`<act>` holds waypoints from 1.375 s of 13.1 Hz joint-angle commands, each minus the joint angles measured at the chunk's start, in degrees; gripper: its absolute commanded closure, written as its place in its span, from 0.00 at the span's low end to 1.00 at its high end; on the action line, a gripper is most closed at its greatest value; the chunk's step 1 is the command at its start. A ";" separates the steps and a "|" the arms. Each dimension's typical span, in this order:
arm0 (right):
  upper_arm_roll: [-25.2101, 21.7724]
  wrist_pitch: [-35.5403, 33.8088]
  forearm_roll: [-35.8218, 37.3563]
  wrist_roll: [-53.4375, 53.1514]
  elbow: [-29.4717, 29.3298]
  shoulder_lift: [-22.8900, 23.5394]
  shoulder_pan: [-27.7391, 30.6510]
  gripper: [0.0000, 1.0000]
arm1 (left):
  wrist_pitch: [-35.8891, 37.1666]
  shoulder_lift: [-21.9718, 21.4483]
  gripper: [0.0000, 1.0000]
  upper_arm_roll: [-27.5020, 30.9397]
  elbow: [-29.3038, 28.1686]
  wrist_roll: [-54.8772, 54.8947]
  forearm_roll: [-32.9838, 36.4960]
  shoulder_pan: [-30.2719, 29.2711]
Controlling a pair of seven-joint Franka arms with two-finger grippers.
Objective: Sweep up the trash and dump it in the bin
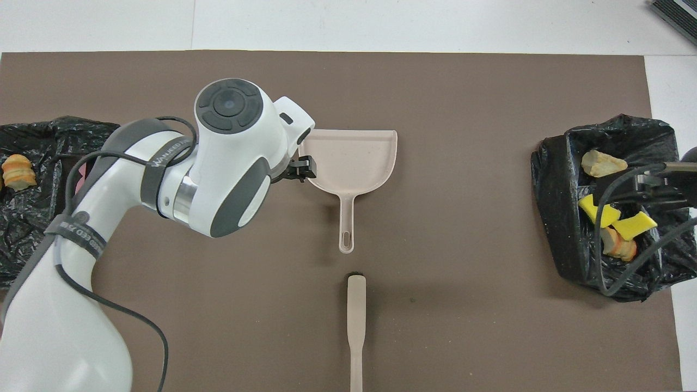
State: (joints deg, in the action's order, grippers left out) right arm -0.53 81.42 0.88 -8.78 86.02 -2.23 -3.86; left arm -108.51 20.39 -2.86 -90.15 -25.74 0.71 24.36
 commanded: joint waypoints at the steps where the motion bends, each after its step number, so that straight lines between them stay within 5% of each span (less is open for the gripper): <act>1: 0.44 0.75 -0.88 -0.89 1.51 -1.20 0.70 0.00 | 4.26 -0.96 0.00 -0.21 1.55 6.29 -0.18 -3.86; 10: 0.35 0.84 -1.05 -0.97 1.60 -1.20 0.70 0.00 | 10.33 -9.83 0.00 -0.04 0.24 20.56 -0.44 -21.18; 18: 0.18 0.84 -1.05 -1.06 1.60 -1.20 0.70 0.00 | 14.47 -17.12 0.00 -0.04 -2.75 31.27 -0.18 -24.80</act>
State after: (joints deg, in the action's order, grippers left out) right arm -0.59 81.42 0.84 -8.81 86.12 -2.27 -3.86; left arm -94.30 6.85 -2.58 -89.49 3.61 0.70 -0.14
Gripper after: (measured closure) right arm 0.000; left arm 0.000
